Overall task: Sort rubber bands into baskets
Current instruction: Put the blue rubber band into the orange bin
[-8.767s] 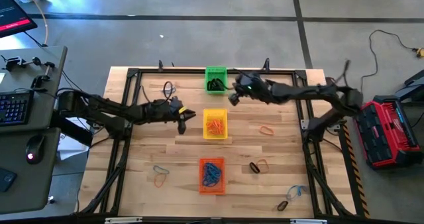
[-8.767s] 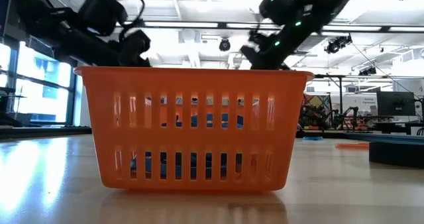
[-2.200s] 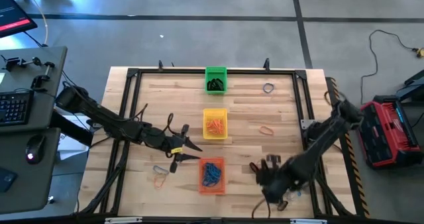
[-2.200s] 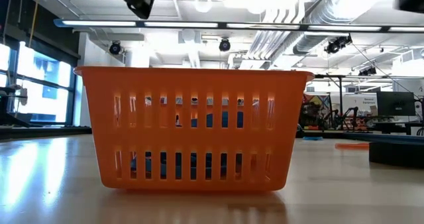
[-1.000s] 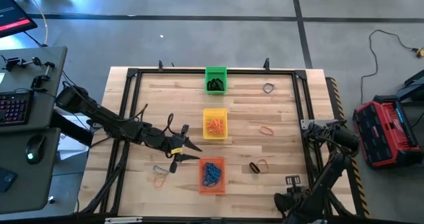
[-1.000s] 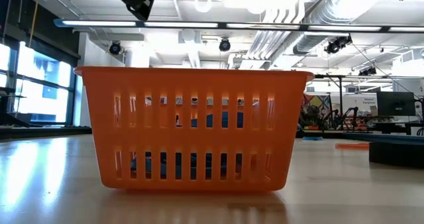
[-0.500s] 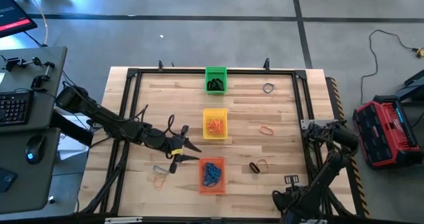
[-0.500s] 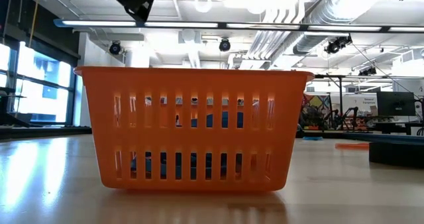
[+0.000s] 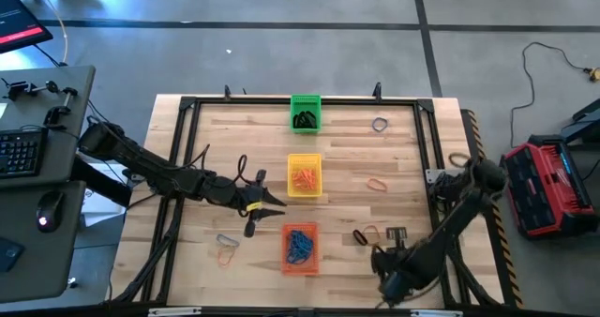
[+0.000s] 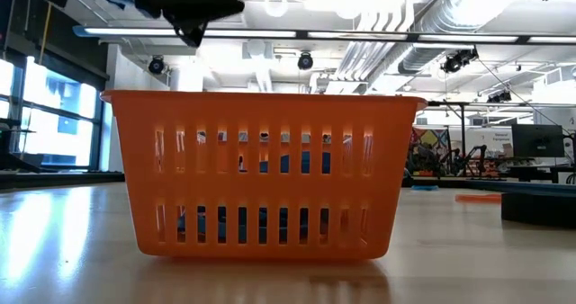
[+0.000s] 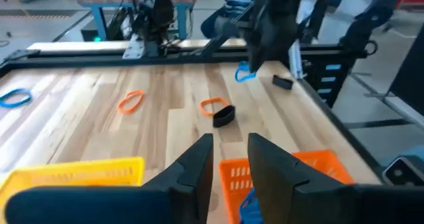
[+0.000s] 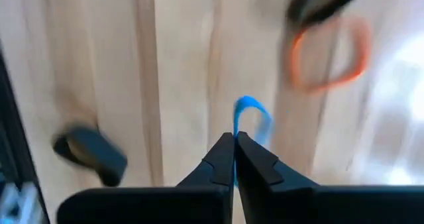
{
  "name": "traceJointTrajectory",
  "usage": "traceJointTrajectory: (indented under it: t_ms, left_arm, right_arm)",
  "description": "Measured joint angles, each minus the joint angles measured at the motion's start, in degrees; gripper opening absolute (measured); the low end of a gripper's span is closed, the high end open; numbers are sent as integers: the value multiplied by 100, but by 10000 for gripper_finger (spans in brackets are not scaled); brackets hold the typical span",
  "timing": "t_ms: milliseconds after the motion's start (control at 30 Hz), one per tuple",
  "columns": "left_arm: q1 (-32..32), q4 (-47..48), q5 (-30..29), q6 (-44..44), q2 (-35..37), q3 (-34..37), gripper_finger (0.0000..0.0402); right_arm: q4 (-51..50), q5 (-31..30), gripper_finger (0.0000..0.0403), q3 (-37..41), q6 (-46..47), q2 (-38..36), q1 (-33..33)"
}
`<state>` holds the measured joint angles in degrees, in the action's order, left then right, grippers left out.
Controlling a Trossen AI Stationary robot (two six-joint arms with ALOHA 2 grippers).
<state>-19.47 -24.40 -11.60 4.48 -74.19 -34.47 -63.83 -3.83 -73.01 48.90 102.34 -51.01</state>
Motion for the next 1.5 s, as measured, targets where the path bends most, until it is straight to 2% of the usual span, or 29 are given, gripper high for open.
traceJointTrajectory:
  t_ms: [233, 500, 667, 933, 1500]
  left_arm:
    - [109, -565, -50, 47, 0, 364, 63]
    - [110, -594, -542, 91, 0, 474, 55]
    - [110, -592, -864, 41, 0, 473, 55]
    - [108, -590, -970, -9, 0, 473, 55]
    - [108, -590, -996, -20, 0, 471, 55]
  right_arm:
    - [959, -811, 0, 0, -1121, -377, 913]
    - [3007, -919, 0, 0, -2697, -376, 1886]
    - [3978, -748, 0, 0, -3209, -375, 2256]
    - [4666, -412, 0, 0, -3271, -63, 2574]
    - [5295, 167, 0, 0, -3222, 615, 2944]
